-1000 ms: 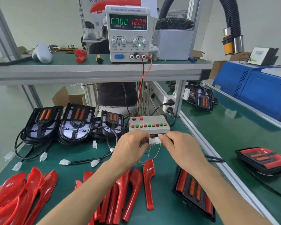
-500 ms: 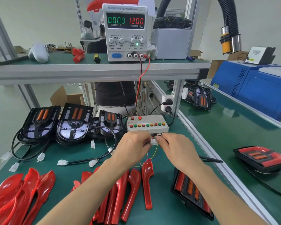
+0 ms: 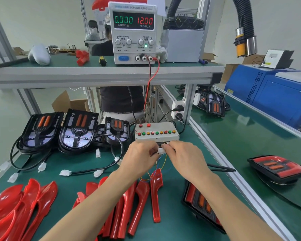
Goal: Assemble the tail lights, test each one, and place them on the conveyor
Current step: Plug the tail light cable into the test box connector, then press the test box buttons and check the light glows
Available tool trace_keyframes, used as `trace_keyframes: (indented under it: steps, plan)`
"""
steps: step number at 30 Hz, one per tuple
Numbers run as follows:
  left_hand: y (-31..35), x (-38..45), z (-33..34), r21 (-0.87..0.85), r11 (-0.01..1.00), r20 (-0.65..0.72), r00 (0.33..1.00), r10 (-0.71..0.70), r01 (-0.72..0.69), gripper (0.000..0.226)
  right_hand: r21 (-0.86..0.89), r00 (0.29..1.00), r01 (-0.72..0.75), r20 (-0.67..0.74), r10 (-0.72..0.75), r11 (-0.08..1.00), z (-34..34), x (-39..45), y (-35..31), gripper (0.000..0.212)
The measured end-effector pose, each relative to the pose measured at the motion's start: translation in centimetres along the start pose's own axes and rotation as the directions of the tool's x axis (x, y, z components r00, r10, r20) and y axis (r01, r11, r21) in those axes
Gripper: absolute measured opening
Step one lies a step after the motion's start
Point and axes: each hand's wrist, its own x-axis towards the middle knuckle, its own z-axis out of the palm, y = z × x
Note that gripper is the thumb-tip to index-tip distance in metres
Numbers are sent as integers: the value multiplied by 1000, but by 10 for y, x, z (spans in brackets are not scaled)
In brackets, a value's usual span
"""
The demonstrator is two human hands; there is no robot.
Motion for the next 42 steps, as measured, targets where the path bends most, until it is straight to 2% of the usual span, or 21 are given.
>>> trace_keyframes:
  steps: [2, 4, 6, 7, 8, 10, 12, 14, 19, 23, 25, 27, 30, 32, 34, 37, 39, 42]
  plan:
    - [-3, -1, 0, -32, 999, -12, 999, -35, 35, 12, 24, 1000, 10, -5, -9, 1000, -6, -5, -4, 39]
    - [-9, 1, 0, -36, 992, -12, 993, -118, 118, 14, 178, 987, 17, -158, 12, 984, -15, -20, -2, 38]
    - [-15, 2, -1, -37, 980, -4, 980, -198, 197, 15, 339, 908, -1, -393, 142, 941, -28, -53, 7, 30]
    - [-17, 2, 0, -31, 975, 3, 976, -219, 219, 16, 366, 858, -65, -454, 239, 928, -33, -74, 19, 22]
    - [-18, 2, 0, -23, 972, 10, 972, -234, 234, 17, 399, 817, -191, -442, 371, 897, -36, -99, 33, 20]
    - [-21, 2, 0, -7, 967, 12, 967, -255, 255, 16, 448, 722, -508, -245, 647, 736, -34, -145, 58, 36]
    - [-23, 2, 2, -4, 961, 4, 961, -275, 275, 11, 455, 637, -699, 46, 769, 552, -23, -178, 80, 46]
    - [-22, 1, 4, -8, 959, -1, 959, -285, 285, 10, 532, 586, -752, 268, 765, 389, -14, -195, 89, 38]
    - [-23, 2, 5, -1, 944, -18, 944, -331, 331, 19, 637, 538, -760, 509, 672, 126, -12, -182, 75, 34]
    - [-27, 3, 3, 29, 939, -3, 939, -343, 343, 26, 696, 579, -718, 579, 574, 22, -5, -160, 64, 34]
    - [-29, 3, 4, 58, 937, 2, 938, -346, 345, 20, 731, 608, -681, 594, 528, -38, -2, -157, 62, 34]
    - [-31, 3, 6, 96, 940, 18, 943, -332, 329, 11, 759, 647, -649, 588, 486, -54, 1, -158, 62, 37]
    - [-30, 4, 15, 252, 927, 90, 948, -306, 276, 6, 806, 723, -591, 518, 458, 22, 7, -165, 63, 42]
    - [-27, 5, 25, 417, 893, 177, 949, -262, 168, 12, 833, 780, -543, 456, 429, 102, 11, -167, 63, 46]
    - [-23, 7, 34, 509, 855, 231, 941, -247, 100, 15, 855, 826, -498, 419, 376, 142, 16, -165, 63, 48]
    - [-21, 15, 41, 552, 822, 217, 927, -307, 142, 15, 884, 881, -438, 387, 271, 162, 21, -157, 63, 41]
    - [-22, 19, 43, 567, 814, 261, 911, -321, 125, 16, 902, 907, -396, 354, 227, 174, 26, -150, 63, 40]
    - [-26, 18, 46, 552, 831, 358, 879, -314, 72, 18, 918, 918, -349, 294, 266, 188, 36, -138, 64, 44]
